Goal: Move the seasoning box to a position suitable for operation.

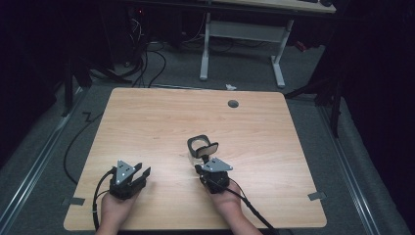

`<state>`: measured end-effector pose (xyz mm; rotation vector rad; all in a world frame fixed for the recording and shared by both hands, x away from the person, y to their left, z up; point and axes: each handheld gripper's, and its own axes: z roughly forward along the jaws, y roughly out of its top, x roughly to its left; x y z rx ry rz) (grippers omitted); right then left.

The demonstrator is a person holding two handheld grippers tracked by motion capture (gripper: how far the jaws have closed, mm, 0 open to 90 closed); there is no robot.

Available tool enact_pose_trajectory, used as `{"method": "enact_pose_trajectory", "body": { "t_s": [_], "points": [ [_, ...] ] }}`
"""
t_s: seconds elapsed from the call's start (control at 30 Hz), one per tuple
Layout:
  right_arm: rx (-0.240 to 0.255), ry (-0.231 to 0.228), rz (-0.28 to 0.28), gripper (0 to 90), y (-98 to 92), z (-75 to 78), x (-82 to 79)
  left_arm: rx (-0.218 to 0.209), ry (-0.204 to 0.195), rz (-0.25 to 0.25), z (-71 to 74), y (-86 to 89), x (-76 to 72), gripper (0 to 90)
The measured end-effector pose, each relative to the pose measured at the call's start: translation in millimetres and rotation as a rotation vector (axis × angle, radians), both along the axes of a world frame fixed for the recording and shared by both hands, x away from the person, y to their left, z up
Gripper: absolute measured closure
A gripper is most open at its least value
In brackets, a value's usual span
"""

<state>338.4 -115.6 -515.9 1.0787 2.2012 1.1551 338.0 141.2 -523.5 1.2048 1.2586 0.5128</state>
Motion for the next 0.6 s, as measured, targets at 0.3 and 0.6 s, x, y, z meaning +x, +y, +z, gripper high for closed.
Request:
{"method": "enact_pose_trajectory", "body": {
  "t_s": [0.3, 0.6],
  "points": [
    [0.033, 0.003, -0.022, 90.0, -7.1, -2.1, 1.1, 0.003, -0.006, 0.0, 1.2, -0.3, -0.5, 61.8],
    [0.053, 0.006, -0.045, 90.0, -15.8, -4.9, 2.1, -0.001, -0.002, 0.003, 1.4, 0.9, -0.5, 64.7]
  ]
}}
